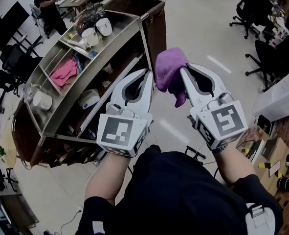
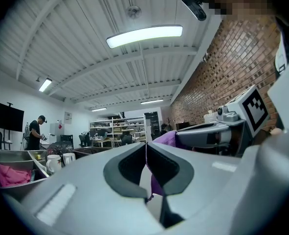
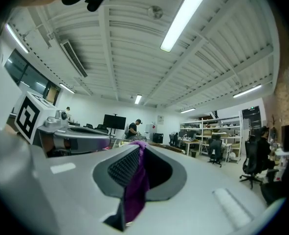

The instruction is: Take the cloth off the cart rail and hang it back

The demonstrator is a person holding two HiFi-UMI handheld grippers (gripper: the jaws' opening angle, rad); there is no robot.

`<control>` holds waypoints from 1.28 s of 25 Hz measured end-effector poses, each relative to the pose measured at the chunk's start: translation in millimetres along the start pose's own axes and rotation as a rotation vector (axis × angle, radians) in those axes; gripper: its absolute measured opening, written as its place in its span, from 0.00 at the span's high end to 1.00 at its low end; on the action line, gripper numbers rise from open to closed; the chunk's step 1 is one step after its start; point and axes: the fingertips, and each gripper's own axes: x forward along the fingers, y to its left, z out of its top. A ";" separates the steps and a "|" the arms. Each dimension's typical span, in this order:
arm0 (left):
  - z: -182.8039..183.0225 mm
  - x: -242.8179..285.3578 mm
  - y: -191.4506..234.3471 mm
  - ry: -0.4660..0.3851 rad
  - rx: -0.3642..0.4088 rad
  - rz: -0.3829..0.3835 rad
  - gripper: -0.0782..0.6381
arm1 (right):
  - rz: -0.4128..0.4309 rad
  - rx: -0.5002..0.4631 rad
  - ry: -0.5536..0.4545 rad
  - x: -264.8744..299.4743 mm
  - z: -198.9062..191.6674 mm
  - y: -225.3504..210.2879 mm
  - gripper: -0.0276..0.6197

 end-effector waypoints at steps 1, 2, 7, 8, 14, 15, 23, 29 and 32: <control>-3.3 3.9 -0.3 0.004 -0.004 -0.010 0.88 | -0.012 -0.002 0.001 0.9 -1.0 -3.7 0.91; -6.8 7.8 -1.4 0.016 -0.012 -0.018 0.88 | -0.026 -0.004 0.004 1.4 -2.0 -8.1 0.91; -16.0 35.1 -10.2 -0.022 -0.011 -0.068 0.88 | -0.073 -0.026 0.001 -1.8 -13.6 -34.8 0.91; -17.4 41.8 -9.4 -0.032 -0.011 -0.077 0.88 | -0.078 -0.032 -0.002 0.0 -15.5 -39.9 0.91; -32.4 86.6 5.0 -0.002 -0.042 -0.127 0.88 | -0.140 -0.049 0.016 27.1 -20.5 -78.6 0.91; -35.7 95.5 8.4 0.013 -0.051 -0.133 0.88 | -0.147 -0.050 0.015 33.0 -20.6 -86.5 0.91; -49.8 167.1 50.8 -0.052 -0.042 -0.192 0.88 | -0.204 -0.057 0.022 90.1 -34.4 -139.2 0.91; -53.3 204.6 71.1 -0.069 -0.041 -0.226 0.88 | -0.238 -0.068 0.010 119.7 -33.5 -168.0 0.91; -62.5 217.1 78.0 -0.067 -0.048 -0.236 0.88 | -0.248 -0.072 0.012 130.6 -39.8 -178.1 0.91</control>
